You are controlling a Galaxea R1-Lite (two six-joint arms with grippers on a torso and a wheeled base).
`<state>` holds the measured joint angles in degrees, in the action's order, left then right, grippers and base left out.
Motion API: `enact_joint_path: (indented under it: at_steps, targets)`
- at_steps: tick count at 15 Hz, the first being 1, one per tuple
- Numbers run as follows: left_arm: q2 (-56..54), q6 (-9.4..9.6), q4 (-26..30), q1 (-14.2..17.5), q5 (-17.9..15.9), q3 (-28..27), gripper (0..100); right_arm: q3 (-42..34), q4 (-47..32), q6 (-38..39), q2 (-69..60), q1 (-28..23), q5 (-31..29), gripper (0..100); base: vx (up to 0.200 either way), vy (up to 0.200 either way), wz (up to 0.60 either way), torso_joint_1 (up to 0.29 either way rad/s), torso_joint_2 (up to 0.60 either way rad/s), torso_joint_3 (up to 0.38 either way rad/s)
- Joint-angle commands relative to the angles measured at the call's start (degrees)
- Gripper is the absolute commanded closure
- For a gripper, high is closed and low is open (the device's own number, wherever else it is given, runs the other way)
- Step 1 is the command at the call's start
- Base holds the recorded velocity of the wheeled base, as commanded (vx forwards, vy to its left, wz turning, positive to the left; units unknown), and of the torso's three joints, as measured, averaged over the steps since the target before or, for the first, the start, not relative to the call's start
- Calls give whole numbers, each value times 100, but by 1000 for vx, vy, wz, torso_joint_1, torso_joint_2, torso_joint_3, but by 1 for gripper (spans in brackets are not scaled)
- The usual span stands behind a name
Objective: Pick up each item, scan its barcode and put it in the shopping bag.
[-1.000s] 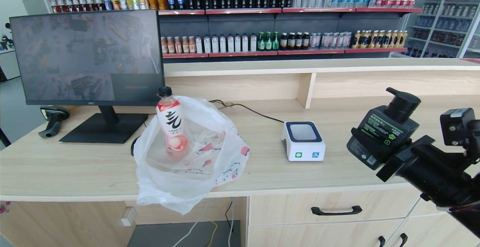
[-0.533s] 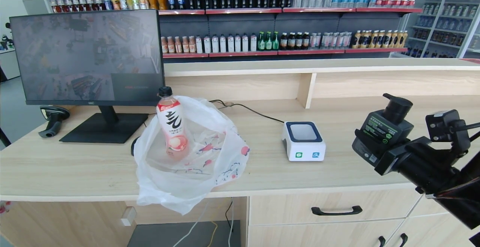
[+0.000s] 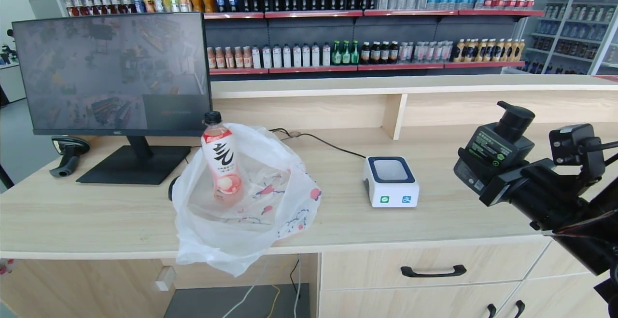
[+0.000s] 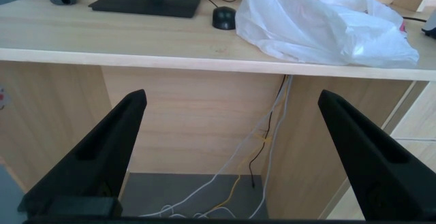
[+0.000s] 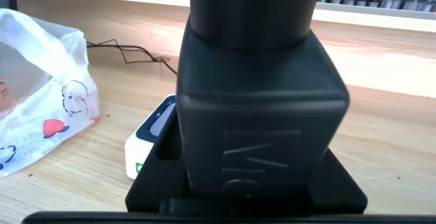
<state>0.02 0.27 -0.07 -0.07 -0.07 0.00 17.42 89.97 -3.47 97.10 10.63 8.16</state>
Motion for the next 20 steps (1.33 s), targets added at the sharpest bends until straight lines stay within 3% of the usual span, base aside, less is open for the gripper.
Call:
enact_joint_path:
  at_steps: [1, 7, 15, 20]
  targets:
    - [-2, 0, -1, 7, -1, 0, 0, 51, 3, 5, 11, 18, 2, 100, -200, 0, 0, -2, 2, -2]
    - [-2, 0, -1, 7, -1, 0, 0, 95, 3, 119, 108, -26, -7, 100, 0, 0, 0, 0, 0, 0]
    - [-2, -9, -1, 7, 7, 0, 0, 42, 3, 128, 108, -26, -7, 100, 0, 200, 0, 4, 2, 4]
    - [-2, -9, -1, 7, -1, 0, 0, 51, 3, 128, 116, -17, -7, 100, 0, 0, 240, 0, 2, 1]
